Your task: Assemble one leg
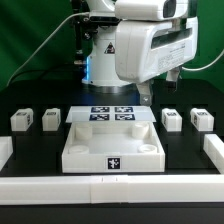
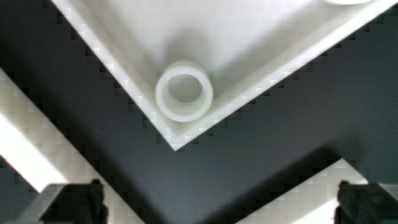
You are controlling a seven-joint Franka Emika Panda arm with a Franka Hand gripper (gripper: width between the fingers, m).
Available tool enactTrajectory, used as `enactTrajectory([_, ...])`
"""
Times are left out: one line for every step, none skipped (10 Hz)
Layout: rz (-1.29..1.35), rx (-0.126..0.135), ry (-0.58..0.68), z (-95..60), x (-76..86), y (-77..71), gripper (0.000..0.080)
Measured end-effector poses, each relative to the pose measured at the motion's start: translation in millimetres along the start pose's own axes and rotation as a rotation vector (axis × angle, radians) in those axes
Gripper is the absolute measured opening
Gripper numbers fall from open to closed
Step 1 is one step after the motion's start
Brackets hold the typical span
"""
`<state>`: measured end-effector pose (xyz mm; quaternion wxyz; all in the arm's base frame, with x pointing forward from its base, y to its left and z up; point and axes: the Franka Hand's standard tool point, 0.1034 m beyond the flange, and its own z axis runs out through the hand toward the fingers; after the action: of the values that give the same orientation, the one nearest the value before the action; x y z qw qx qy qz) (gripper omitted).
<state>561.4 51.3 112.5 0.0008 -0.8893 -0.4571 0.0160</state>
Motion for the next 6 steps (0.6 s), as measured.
enactTrajectory([0.0,0.0,0.0,0.0,0.0,0.0,0.065])
enactTrajectory([0.0,0.0,0.0,0.1,0.0,0.0,0.065])
enactTrajectory([0.0,0.0,0.0,0.1,0.0,0.0,0.065])
enactTrajectory([0.0,0.0,0.0,0.1,0.0,0.0,0.065])
enactTrajectory([0.0,0.0,0.0,0.1,0.0,0.0,0.065])
enactTrajectory([-0.019,0.0,-0.001,0.1,-0.2,0.1,0.065])
